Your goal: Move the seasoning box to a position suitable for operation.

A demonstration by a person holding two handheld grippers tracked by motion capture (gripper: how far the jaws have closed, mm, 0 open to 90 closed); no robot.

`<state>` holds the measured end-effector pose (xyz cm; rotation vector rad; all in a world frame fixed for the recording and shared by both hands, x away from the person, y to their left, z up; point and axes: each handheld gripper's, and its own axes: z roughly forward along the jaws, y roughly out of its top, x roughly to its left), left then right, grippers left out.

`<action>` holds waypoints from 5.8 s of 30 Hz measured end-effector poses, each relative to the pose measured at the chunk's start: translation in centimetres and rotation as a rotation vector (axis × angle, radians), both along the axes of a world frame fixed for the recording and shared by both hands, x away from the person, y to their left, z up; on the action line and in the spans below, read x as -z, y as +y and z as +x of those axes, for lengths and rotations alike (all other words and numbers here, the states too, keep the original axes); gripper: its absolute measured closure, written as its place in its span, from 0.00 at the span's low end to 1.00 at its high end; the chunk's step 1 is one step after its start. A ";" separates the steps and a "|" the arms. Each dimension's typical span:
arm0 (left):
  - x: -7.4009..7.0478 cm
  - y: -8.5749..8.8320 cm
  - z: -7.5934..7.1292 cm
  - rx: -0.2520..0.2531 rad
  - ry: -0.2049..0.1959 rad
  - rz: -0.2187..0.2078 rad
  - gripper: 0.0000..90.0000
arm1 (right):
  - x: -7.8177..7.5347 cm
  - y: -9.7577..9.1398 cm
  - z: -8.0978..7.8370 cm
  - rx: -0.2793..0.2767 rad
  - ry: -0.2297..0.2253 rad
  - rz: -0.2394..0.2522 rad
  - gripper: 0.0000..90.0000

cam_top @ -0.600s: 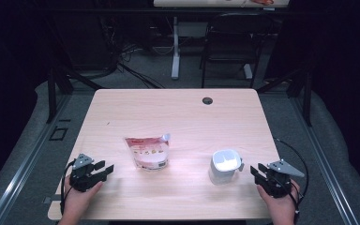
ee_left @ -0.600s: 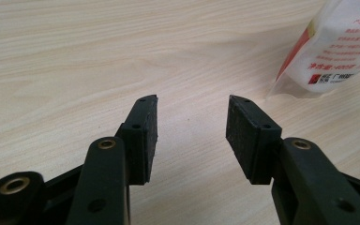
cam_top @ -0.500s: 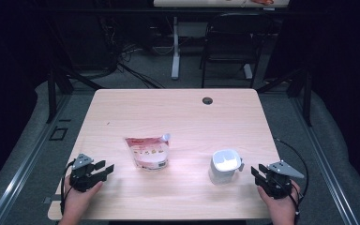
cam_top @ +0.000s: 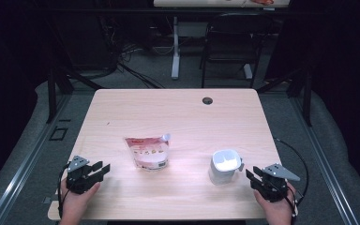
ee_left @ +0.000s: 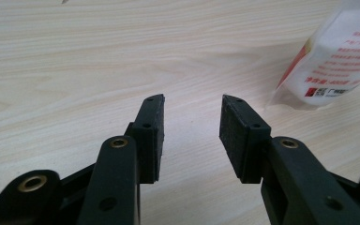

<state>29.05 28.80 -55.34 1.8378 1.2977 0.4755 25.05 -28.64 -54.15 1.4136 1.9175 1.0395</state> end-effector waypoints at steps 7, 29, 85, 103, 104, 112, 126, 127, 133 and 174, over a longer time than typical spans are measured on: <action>0.0 -1.5 0.0 0.019 -0.012 0.029 0.68 | -0.1 0.7 0.0 -0.043 -0.003 -0.024 0.86; 0.1 -1.1 -0.7 0.039 -0.012 0.053 0.66 | 0.3 2.2 2.1 -0.070 -0.038 -0.058 0.89; 0.1 -0.9 -1.0 0.071 0.019 0.074 0.69 | -0.3 6.6 0.6 -0.183 -0.005 -0.077 0.84; 0.1 -0.5 -1.1 0.058 0.020 0.061 0.69 | -1.5 4.7 -0.4 -0.226 -0.048 0.013 0.70; 0.1 -0.5 -1.1 0.058 0.021 0.064 0.68 | -1.7 4.6 -0.4 -0.231 -0.047 0.004 0.71; 0.2 -0.6 -1.0 0.062 0.030 0.073 0.65 | -4.5 3.6 1.2 -0.228 0.028 0.076 0.75; 0.3 -0.5 -0.9 0.062 0.037 0.072 0.65 | -8.9 5.3 4.8 -0.254 0.094 0.018 0.90; 0.3 -0.5 -0.9 0.062 0.038 0.074 0.65 | -9.1 5.6 4.8 -0.261 0.097 0.004 0.92; 0.2 -0.6 -1.0 0.059 0.035 0.082 0.65 | -8.9 6.8 4.1 -0.305 0.108 -0.016 1.00; 0.1 -0.3 -1.0 0.049 0.029 0.078 0.65 | -7.1 7.0 3.8 -0.323 0.155 0.023 1.00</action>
